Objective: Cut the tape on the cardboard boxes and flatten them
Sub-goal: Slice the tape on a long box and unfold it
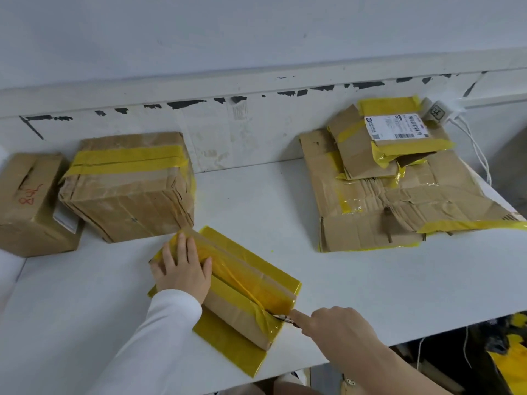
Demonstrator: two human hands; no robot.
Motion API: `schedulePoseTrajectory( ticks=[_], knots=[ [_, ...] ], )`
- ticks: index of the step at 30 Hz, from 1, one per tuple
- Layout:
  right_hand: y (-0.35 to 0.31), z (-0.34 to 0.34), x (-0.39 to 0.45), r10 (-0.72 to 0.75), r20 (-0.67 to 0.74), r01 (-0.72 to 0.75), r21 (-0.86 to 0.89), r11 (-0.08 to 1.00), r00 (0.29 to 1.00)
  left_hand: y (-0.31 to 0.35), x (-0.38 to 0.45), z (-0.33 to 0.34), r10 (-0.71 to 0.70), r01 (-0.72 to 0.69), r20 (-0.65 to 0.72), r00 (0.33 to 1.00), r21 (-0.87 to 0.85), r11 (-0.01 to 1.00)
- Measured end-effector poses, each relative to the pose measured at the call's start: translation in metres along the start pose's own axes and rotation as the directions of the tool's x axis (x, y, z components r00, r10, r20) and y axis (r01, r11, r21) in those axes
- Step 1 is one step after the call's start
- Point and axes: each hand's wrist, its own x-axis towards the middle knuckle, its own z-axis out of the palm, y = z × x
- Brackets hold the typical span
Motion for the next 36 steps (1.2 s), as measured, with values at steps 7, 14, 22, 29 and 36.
schedulePoseTrajectory(
  ticks=[7,14,22,29,36],
  knots=[
    [0.032,0.019,-0.022,-0.036,0.012,0.035,0.055,0.998,0.999,-0.001,0.001,-0.001,-0.034,0.037,0.061,0.998,-0.051,0.998],
    [0.087,0.017,-0.010,0.285,-0.212,-0.173,0.430,0.886,0.935,-0.006,0.002,-0.001,-0.006,0.017,0.050,0.999,-0.207,0.978],
    [0.038,0.030,0.118,0.385,-0.193,-0.294,0.377,0.878,0.902,-0.014,-0.001,-0.008,0.083,-0.076,0.014,0.996,-0.284,0.956],
    [0.033,0.032,0.137,0.333,-0.262,-0.272,0.245,0.931,0.906,-0.012,0.001,-0.009,0.241,-0.228,-0.014,0.970,-0.388,0.893],
    [0.013,0.005,0.128,0.314,-0.297,-0.221,0.308,0.925,0.902,0.003,-0.007,-0.012,-0.109,0.043,-0.131,0.985,-0.429,0.902]
  ],
)
